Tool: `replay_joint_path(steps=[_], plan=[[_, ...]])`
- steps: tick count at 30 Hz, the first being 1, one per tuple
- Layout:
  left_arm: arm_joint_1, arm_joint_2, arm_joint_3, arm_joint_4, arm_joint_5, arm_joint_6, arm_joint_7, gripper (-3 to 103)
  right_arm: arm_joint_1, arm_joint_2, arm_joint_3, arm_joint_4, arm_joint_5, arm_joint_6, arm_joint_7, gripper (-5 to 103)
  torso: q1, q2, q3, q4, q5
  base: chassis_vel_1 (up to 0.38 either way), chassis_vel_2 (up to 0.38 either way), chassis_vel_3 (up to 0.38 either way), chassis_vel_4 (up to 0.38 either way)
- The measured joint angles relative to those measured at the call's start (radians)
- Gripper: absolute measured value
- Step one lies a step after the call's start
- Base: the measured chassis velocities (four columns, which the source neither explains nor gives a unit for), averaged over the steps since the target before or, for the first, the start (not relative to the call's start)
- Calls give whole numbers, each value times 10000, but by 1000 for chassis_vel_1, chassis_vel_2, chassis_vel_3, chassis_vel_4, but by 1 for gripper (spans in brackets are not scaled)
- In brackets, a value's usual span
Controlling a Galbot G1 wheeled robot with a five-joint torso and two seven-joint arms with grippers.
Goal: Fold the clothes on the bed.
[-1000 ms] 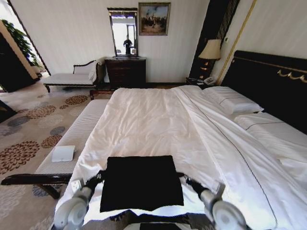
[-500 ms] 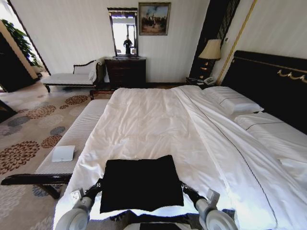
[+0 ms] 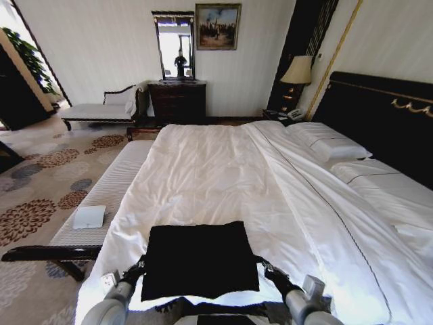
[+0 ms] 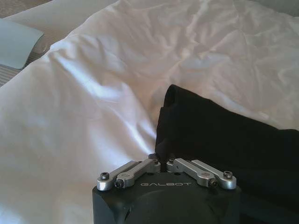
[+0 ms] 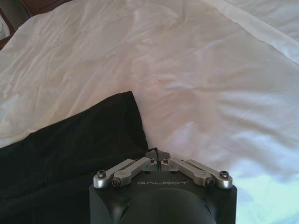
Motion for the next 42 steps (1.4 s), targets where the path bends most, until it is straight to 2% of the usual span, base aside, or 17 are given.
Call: replay_joint_path(steps=[15, 17, 21, 22, 24, 25, 27, 29, 30, 31, 32, 33, 35, 37, 38, 41, 42], plan=[[490, 27, 86, -541, 116, 283, -7, -1, 602, 94, -556, -722, -95, 23, 221, 0, -1, 1, 0, 1, 0, 0, 0, 0, 0], [508, 19, 85, -541, 184, 328, -65, 3, 625, 94, -617, -733, -109, 31, 274, -3, -1, 0, 0, 0, 0, 0, 0, 0, 0], [725, 35, 80, -807, 1165, 676, -329, 16, 793, 53, -739, -612, -139, 101, 709, 19, 0, 0, 1, 1, 0, 0, 0, 0, 0], [725, 35, 80, -807, 1165, 676, -329, 16, 793, 53, -739, -612, -139, 101, 709, 19, 0, 0, 1, 1, 0, 0, 0, 0, 0], [851, 45, 93, -1118, 1627, 725, -566, 26, 883, 15, -714, -421, -115, 167, 1014, 24, 0, 0, 1, 1, -1, 0, 0, 0, 0], [915, 45, 69, -1339, 1824, 646, -644, 32, 951, -16, -650, -301, -53, 183, 1181, 29, 0, 1, 1, 1, 0, 0, 0, 0, 0], [950, 43, 18, -1536, 1967, 421, -667, 32, 1027, -47, -572, -203, 35, 184, 1322, 35, -1, 1, 0, 1, 0, 0, 0, 0, 0], [824, -5, -110, -1677, 2021, -213, -655, 43, 1247, -108, -422, -92, 247, 184, 1520, 45, -1, 1, 1, 3, 1, 0, 0, 0, 0], [531, -85, -225, -1617, 1735, -526, -425, 48, 1418, -125, -355, -92, 353, 181, 1592, 51, -1, 1, 0, 4, 4, 0, 0, 0, 0], [184, -180, -311, -1428, 1341, -665, -133, 54, 1571, -127, -336, -116, 429, 178, 1635, 51, -1, 1, 0, 4, 3, 0, 0, 0, 0], [-265, -298, -367, -1141, 890, -689, 73, 54, 1767, -123, -338, -198, 512, 170, 1692, 56, -1, 0, 1, 4, 2, 0, 0, 0, 0], [-265, -298, -367, -1141, 890, -689, 73, 54, 1767, -123, -338, -198, 512, 170, 1692, 56, -1, 0, 1, 4, 2, 0, 0, 0, 0], [-1569, -600, -215, -181, -45, -534, 143, 64, 2186, -57, -453, -382, 586, 149, 1782, 67, 0, 0, 2, 1, -1, 0, 0, 0, 0], [-2318, -791, 35, 470, -242, -376, 100, 76, 2448, 28, -565, -511, 578, 139, 1807, 73, 2, -1, 3, -1, -4, 0, 0, 0, 0], [-2318, -791, 35, 470, -242, -376, 100, 76, 2448, 28, -565, -511, 578, 139, 1807, 73, 2, -1, 3, -1, -4, 0, 0, 0, 0], [-3278, -1196, 327, 1462, -261, -173, 89, 86, 3184, 171, -1045, -791, 568, 94, 1828, 89, 2, -1, 3, -4, -3, 0, 0, 0, 0], [-3403, -1329, 305, 1629, -269, -143, 91, 92, 3516, 177, -1269, -913, 579, 51, 1841, 89, 2, 0, 3, -2, 0, 0, 0, 0, 0]])
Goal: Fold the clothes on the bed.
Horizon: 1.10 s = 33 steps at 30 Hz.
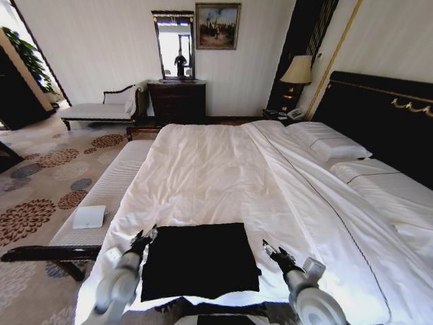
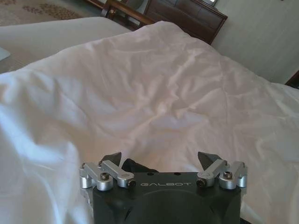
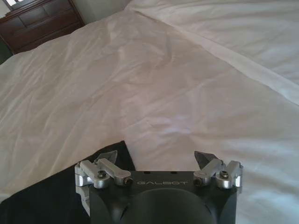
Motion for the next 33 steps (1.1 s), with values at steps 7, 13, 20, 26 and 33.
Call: replay_joint_path(steps=[7, 13, 20, 26, 33], plan=[[-579, -327, -44, 894, -133, 133, 33, 100, 666, 311, -570, -493, -77, -97, 4, 100, 0, 0, 0, -1, -1, 0, 0, 0, 0], [-602, -293, -96, 1115, -260, 228, 72, 98, 782, 429, -677, -675, -141, -108, -10, 100, -2, 0, -2, 3, 0, 0, 0, 0, 0], [-677, -392, -51, 1425, -91, 124, 201, 90, 849, 474, -749, -696, -182, -116, -11, 100, -1, 0, -2, 3, 0, 0, 0, 0, 0], [-675, -383, -58, 1703, 98, -26, 322, 70, 659, 548, -720, -663, -322, -120, -17, 100, -2, 0, -2, 3, -1, 0, 0, 0, 0], [-694, -365, -125, 1902, 116, -56, 349, 49, 441, 630, -690, -600, -466, -121, -22, 100, -2, 0, -2, 2, -1, 0, 0, 0, 0]])
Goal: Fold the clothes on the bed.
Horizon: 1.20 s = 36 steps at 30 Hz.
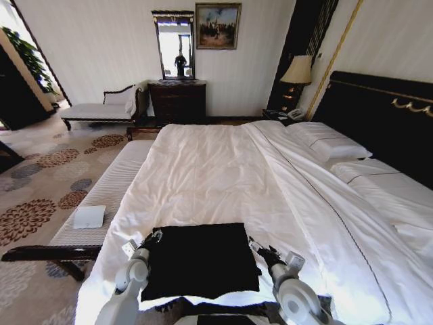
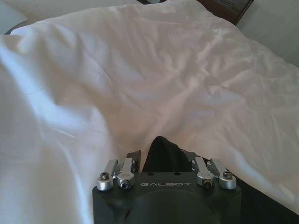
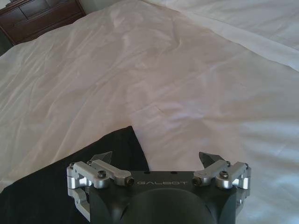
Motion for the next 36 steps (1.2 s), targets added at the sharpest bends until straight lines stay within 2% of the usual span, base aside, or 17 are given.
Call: replay_joint_path(steps=[2, 5, 7, 8, 11, 13, 15, 17, 20, 22, 26, 27, 32, 36], plan=[[8, 29, -21, 32, -8, 0, 5, 46, -17, 14, 0, 8, -19, 0, 0, 100, 0, 0, 0, 0, 0, 0, 0, 0, 0], [28, 91, -65, 53, -55, 12, 17, 53, -50, 45, -1, 24, -44, 0, 5, 100, 0, 0, 0, 1, 0, 0, 0, 0, 0], [29, 104, -71, 52, -76, 18, 23, 53, -57, 55, -5, 24, -56, 0, 6, 100, 0, 0, 0, 0, 1, 0, 0, 0, 0], [27, 115, -72, 57, -94, 21, 37, 59, -63, 65, -12, 24, -70, -1, 9, 100, 0, 0, 0, 0, 0, 0, 0, 0, 0], [-15, 112, -63, 114, -98, 18, 76, 64, -66, 93, -28, 24, -86, -1, 12, 100, 0, 0, 0, 1, 1, 0, 0, 0, 0], [-113, 60, -22, 232, -100, -6, 103, 78, -66, 128, -39, 21, -103, -2, 19, 100, 0, 0, 0, 0, 0, 0, 0, 0, 0], [-221, 2, 20, 413, -46, -59, 105, 72, -69, 145, -42, 10, -107, -5, 30, 100, 0, 0, 0, 1, 2, 0, 0, 0, 0], [-256, -15, 29, 470, -31, -79, 105, 72, -71, 145, -41, 8, -108, -6, 34, 100, 0, 1, 0, 2, 2, 0, 0, 0, 0], [-353, -48, 56, 600, 8, -125, 104, 56, -69, 139, -19, -29, -108, -9, 39, 100, 0, 2, 0, 2, 2, 0, 0, 0, 0], [-366, -53, 62, 611, 14, -133, 104, 56, -57, 138, -8, -45, -107, -10, 40, 100, 0, 2, 0, 2, 2, 0, 0, 0, 0], [-427, -61, 88, 625, 39, -145, 103, 34, 115, 140, 63, -151, -48, -11, 51, 100, 0, 2, 0, 1, 1, 0, 0, 0, 0], [-427, -61, 88, 625, 39, -145, 103, 34, 115, 140, 63, -151, -48, -11, 51, 100, 0, 2, 0, 1, 1, 0, 0, 0, 0], [-477, -29, 54, 617, 33, -140, 98, 13, 509, 121, 95, -500, 76, -11, 82, 100, 0, 1, 0, 0, -1, 0, 0, 0, 0], [-481, -13, 15, 518, 16, -129, 68, 9, 840, 92, 96, -817, 175, -11, 91, 100, 0, 1, 0, 0, -1, 0, 0, 0, 0]])
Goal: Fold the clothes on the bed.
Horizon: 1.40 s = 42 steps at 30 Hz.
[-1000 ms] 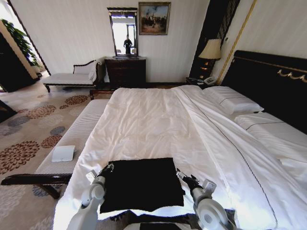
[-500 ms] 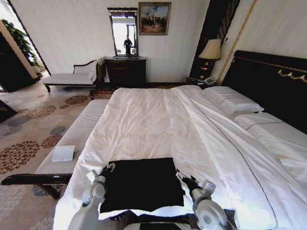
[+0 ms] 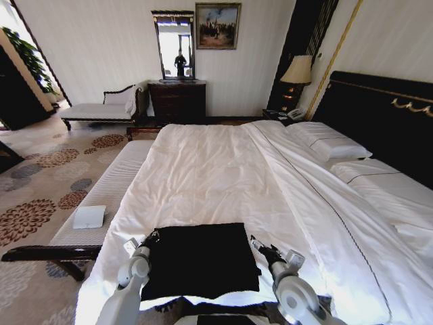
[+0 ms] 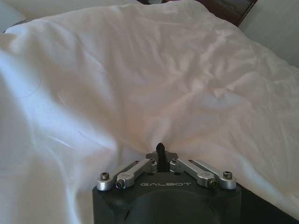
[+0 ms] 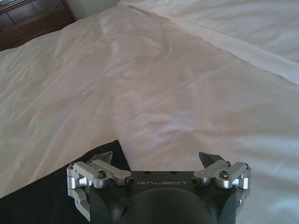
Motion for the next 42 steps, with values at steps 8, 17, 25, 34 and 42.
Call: replay_joint_path(steps=[8, 17, 25, 34, 42], plan=[[177, 120, -153, -750, -130, 104, -91, 8, 957, -119, -71, -1056, 291, 1, -323, 100, 0, 0, 0, 0, 3, 0, 0, 0, 0], [342, 154, -330, -997, -138, 125, -108, 12, 1431, -370, -106, -1579, 1564, -554, -1986, 100, 0, 0, 0, 1, 2, 0, 0, 0, 0], [563, -108, -335, -1042, 66, 73, -119, 10, 2100, -449, -456, -2399, 1912, -742, -3482, 100, 0, 0, 0, 0, 1, 0, 0, 0, 0], [786, -146, -412, -1402, 102, 40, -244, 38, 2597, -435, -671, -3462, 1625, -152, -5181, 100, 0, -1, 0, 2, 2, 0, 0, 0, 0], [1036, 55, -453, -1638, 100, 19, -250, 71, 2538, -245, -551, -4429, 1401, 174, -6389, 101, 0, 0, 0, 0, 1, 0, 0, 0, 0]])
